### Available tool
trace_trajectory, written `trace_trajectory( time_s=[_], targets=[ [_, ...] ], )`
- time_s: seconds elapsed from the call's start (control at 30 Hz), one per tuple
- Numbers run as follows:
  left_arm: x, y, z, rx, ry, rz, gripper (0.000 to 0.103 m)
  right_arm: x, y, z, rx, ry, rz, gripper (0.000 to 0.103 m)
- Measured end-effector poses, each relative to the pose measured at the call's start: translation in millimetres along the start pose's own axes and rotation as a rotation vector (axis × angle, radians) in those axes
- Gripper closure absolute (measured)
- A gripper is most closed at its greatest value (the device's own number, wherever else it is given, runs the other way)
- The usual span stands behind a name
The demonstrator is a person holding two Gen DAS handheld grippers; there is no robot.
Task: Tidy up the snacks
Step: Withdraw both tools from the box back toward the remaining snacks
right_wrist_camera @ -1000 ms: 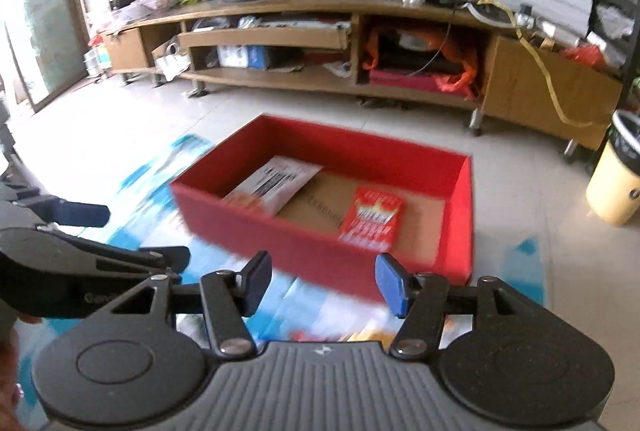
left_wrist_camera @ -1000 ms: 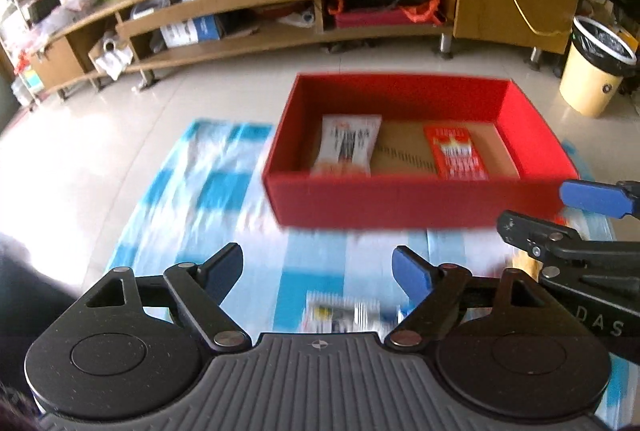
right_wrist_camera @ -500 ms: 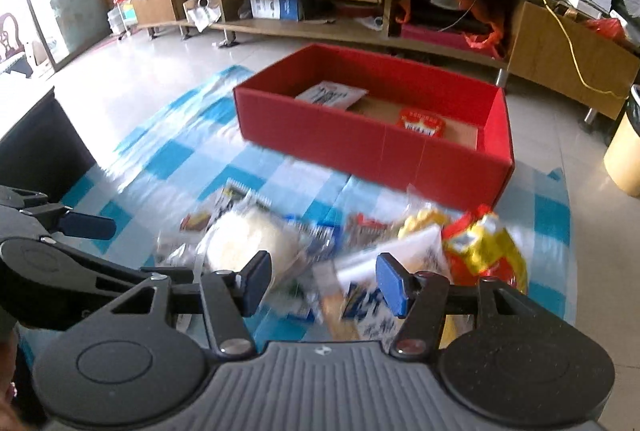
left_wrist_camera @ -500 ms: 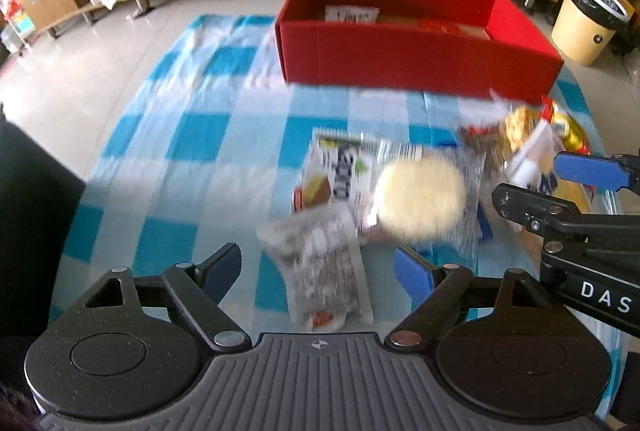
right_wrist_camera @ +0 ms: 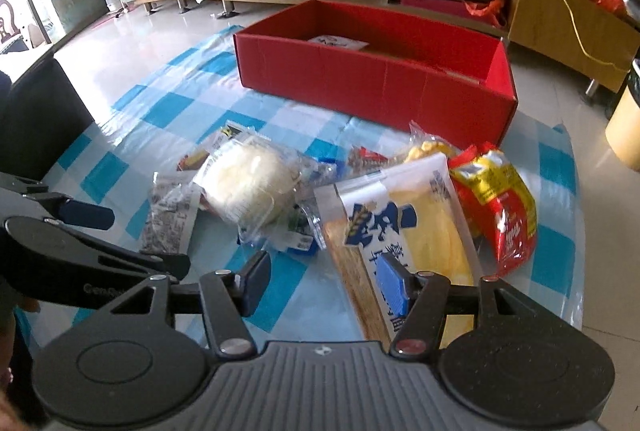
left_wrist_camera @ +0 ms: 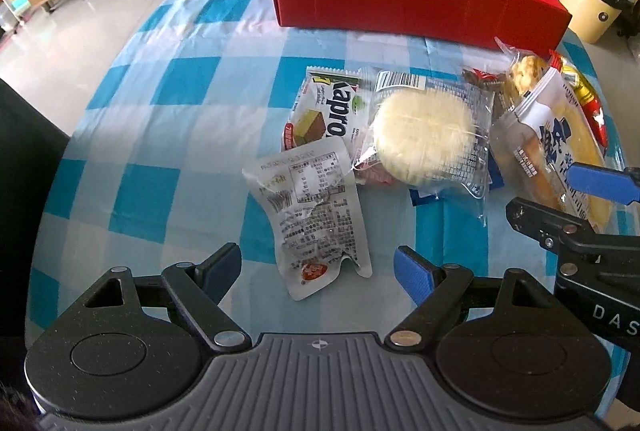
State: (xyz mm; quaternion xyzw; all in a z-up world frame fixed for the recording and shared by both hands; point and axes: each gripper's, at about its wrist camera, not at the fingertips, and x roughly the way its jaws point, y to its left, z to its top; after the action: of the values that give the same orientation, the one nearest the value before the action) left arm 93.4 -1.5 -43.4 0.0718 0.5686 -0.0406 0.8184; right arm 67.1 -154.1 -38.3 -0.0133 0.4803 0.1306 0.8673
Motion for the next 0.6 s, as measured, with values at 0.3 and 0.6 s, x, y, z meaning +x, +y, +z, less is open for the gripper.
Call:
trace_trajectory(
  time_s=[0.3,0.6],
  targets=[
    [11.5,-3.9,0.2,0.006,0.029,0.001,0.015,0.0,-0.8,-2.0,-0.022,-0.01,0.013,0.045],
    [19.3,-6.5,3.2,0.011,0.04,0.005,0.015,-5.0,0.3,-4.0,-0.062,-0.021,0.02,0.045]
  ],
)
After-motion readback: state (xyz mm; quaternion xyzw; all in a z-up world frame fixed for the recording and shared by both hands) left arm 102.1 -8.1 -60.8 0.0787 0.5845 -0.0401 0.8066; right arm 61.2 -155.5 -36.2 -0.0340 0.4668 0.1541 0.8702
